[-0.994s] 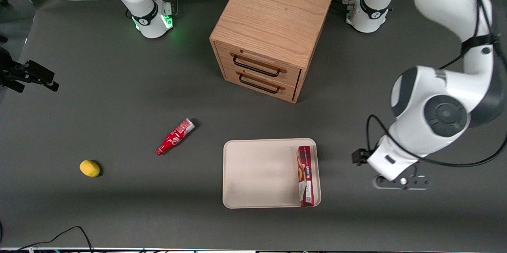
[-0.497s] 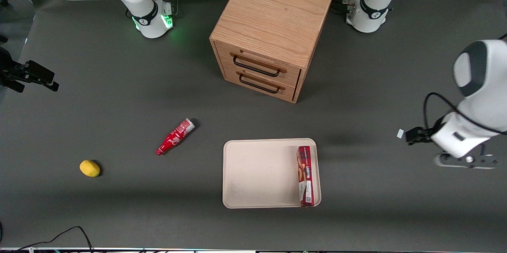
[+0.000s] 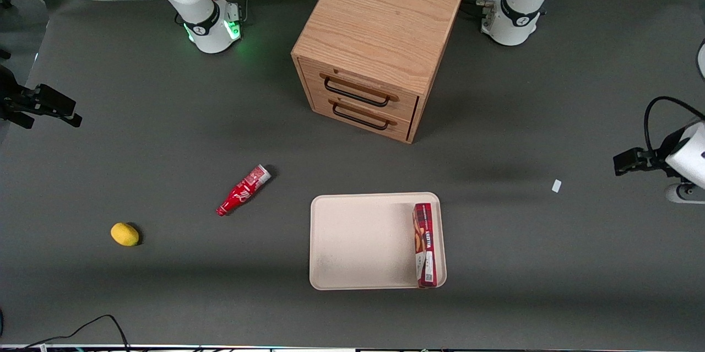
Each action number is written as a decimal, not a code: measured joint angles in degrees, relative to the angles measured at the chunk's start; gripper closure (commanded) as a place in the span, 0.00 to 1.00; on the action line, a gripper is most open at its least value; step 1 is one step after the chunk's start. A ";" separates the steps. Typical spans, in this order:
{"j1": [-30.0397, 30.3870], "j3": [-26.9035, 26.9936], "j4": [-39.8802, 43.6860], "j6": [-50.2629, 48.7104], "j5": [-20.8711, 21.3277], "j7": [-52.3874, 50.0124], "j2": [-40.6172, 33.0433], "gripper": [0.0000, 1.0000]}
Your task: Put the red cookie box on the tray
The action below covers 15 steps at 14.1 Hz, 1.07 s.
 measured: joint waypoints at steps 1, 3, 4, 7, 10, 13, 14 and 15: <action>0.05 0.01 0.21 -1.08 0.03 0.00 -0.56 0.00; 0.41 0.02 0.27 -1.74 0.05 0.17 -1.31 0.00; 0.58 0.07 0.28 -1.83 0.05 0.63 -1.41 0.00; -0.82 2.61 0.54 -1.84 0.05 1.97 -1.40 0.00; -4.67 7.26 1.40 -2.60 0.01 2.21 -1.41 0.00; -5.71 7.71 2.51 -4.58 -0.12 2.21 -1.40 0.00; -5.98 7.71 3.00 -5.19 -0.69 2.21 -1.40 0.00; -6.18 7.72 3.57 -5.84 -2.03 2.20 -1.40 0.00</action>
